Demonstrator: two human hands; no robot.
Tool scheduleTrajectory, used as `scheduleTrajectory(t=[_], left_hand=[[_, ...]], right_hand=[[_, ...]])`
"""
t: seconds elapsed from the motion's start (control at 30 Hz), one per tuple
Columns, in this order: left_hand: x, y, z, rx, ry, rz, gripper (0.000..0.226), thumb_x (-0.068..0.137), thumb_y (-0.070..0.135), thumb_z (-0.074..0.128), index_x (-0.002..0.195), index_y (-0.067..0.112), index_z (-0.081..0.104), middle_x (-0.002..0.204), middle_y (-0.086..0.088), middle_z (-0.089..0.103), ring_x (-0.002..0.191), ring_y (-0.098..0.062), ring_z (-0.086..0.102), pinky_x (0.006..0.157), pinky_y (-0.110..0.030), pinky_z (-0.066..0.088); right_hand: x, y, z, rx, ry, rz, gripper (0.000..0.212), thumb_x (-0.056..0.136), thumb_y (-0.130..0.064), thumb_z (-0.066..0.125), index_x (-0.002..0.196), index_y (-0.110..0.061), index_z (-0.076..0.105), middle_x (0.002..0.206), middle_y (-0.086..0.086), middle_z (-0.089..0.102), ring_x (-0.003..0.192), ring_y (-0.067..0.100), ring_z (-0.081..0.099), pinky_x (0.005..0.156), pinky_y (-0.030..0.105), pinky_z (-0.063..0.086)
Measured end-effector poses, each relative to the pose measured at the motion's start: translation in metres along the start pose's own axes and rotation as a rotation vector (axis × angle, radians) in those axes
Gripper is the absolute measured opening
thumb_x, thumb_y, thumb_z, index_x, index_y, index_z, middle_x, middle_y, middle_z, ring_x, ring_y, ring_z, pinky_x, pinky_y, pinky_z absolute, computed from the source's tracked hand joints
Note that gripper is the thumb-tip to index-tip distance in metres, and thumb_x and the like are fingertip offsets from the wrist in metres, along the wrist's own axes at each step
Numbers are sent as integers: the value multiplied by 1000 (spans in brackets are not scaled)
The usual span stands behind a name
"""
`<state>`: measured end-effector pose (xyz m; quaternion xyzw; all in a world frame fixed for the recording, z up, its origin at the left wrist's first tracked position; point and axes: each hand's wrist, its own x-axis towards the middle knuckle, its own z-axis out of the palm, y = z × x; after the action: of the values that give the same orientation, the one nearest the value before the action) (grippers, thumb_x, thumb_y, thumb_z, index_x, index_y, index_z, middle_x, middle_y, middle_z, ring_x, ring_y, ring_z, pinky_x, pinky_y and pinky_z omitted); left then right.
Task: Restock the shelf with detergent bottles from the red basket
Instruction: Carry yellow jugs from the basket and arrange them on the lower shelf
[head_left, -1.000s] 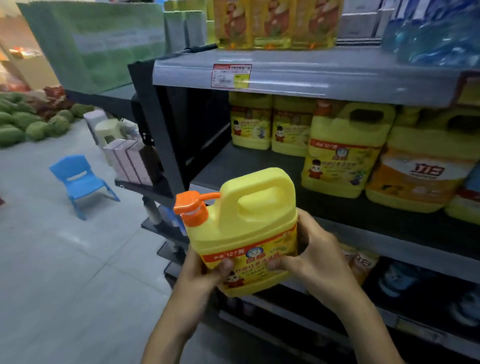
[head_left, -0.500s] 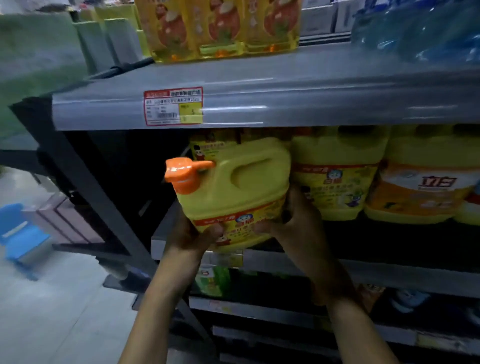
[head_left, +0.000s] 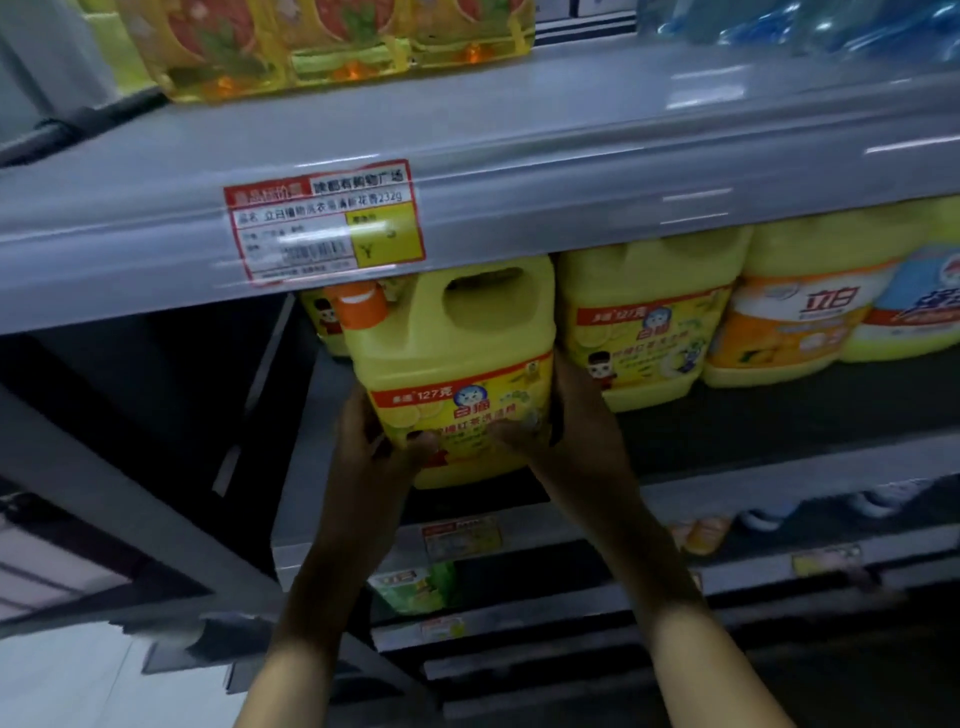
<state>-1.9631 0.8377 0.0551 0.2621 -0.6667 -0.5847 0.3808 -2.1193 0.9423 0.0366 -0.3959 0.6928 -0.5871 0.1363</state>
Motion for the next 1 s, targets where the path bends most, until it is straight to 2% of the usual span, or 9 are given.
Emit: scheduleTrajectory(t=[0.1, 0.2, 0.33, 0.47, 0.53, 0.67, 0.87, 1.0], left_hand=[[-16, -15, -3, 305, 56, -65, 52, 85, 5, 73, 113, 42, 50, 107, 16, 66, 98, -4, 67, 63, -13, 53], [-24, -25, -5, 559, 97, -74, 47, 86, 20, 74, 116, 40, 43, 105, 14, 63, 94, -7, 62, 64, -11, 40], [-16, -31, -3, 618, 143, -87, 36, 87, 23, 73, 119, 24, 56, 105, 7, 67, 90, -9, 58, 62, -15, 39], [-5, -42, 3, 666, 173, -74, 31, 92, 25, 66, 121, 21, 56, 108, -2, 71, 94, -26, 66, 69, -38, 53], [1, -48, 6, 723, 171, -55, 28, 95, 27, 61, 122, 21, 53, 100, -6, 70, 88, -34, 66, 64, -43, 53], [10, -53, 10, 781, 180, -23, 41, 98, 25, 58, 137, 21, 47, 95, -8, 70, 77, -34, 65, 58, -39, 51], [16, -54, 21, 787, 159, -1, 32, 98, 25, 58, 127, 15, 49, 93, -11, 70, 75, -37, 65, 58, -40, 51], [18, -56, 27, 811, 167, -2, 34, 98, 25, 57, 129, 16, 48, 95, -10, 70, 79, -37, 65, 61, -41, 52]], right_hand=[[-19, 13, -2, -325, -3, 68, 65, 87, -49, 67, 143, -26, 46, 135, 0, 57, 123, 17, 55, 96, 39, 52], [-24, 21, -5, -525, -74, 161, 45, 95, -40, 62, 137, -26, 52, 127, 0, 62, 116, 22, 59, 87, 38, 52], [-18, 22, 2, -563, 30, 177, 31, 95, -36, 61, 123, -21, 60, 113, 5, 67, 105, 27, 62, 81, 41, 53], [-14, 24, 13, -705, 161, 183, 21, 96, -38, 58, 107, -23, 66, 104, 3, 69, 102, 28, 63, 75, 34, 48], [-11, 25, 16, -719, 190, 177, 22, 96, -41, 57, 104, -23, 66, 101, 2, 70, 98, 27, 65, 72, 33, 47], [-9, 28, 18, -720, 245, 160, 24, 95, -44, 58, 99, -22, 67, 97, 2, 71, 91, 27, 67, 65, 30, 43], [-8, 28, 22, -769, 314, 183, 19, 97, -37, 57, 95, -21, 67, 87, 1, 73, 80, 25, 69, 62, 26, 34], [-7, 29, 23, -762, 345, 164, 18, 95, -36, 61, 90, -20, 66, 81, 1, 71, 75, 25, 69, 60, 25, 33]])
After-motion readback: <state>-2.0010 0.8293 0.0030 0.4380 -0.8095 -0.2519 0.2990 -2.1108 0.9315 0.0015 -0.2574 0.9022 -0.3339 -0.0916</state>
